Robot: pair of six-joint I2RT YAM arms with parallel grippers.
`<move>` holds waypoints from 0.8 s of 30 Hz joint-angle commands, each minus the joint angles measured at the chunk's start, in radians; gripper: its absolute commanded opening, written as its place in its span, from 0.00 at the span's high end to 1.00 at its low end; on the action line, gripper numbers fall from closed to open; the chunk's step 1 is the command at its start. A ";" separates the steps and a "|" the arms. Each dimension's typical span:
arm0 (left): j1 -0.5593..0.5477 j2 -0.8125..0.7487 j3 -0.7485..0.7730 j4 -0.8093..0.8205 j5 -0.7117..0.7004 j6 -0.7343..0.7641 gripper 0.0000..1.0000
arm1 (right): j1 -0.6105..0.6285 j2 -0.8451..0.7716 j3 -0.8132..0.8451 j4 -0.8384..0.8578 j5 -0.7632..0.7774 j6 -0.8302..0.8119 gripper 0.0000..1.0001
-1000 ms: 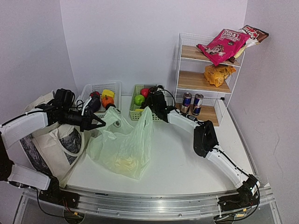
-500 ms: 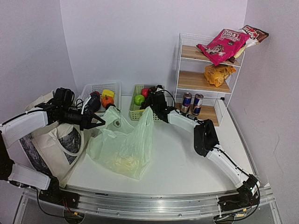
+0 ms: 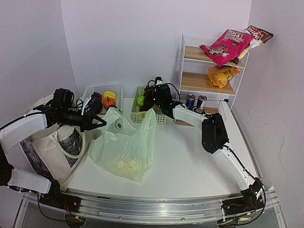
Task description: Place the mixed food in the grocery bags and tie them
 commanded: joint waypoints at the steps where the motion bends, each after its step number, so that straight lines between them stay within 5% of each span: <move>1: 0.010 -0.033 0.003 0.031 -0.014 -0.020 1.00 | 0.005 -0.125 0.007 0.115 -0.034 -0.049 1.00; 14: 0.010 -0.048 -0.001 0.081 -0.029 -0.070 1.00 | 0.024 -0.312 -0.080 0.149 -0.170 -0.063 1.00; 24: 0.012 -0.079 0.032 0.142 -0.029 -0.249 1.00 | 0.169 -0.730 -0.560 0.184 -0.317 -0.095 1.00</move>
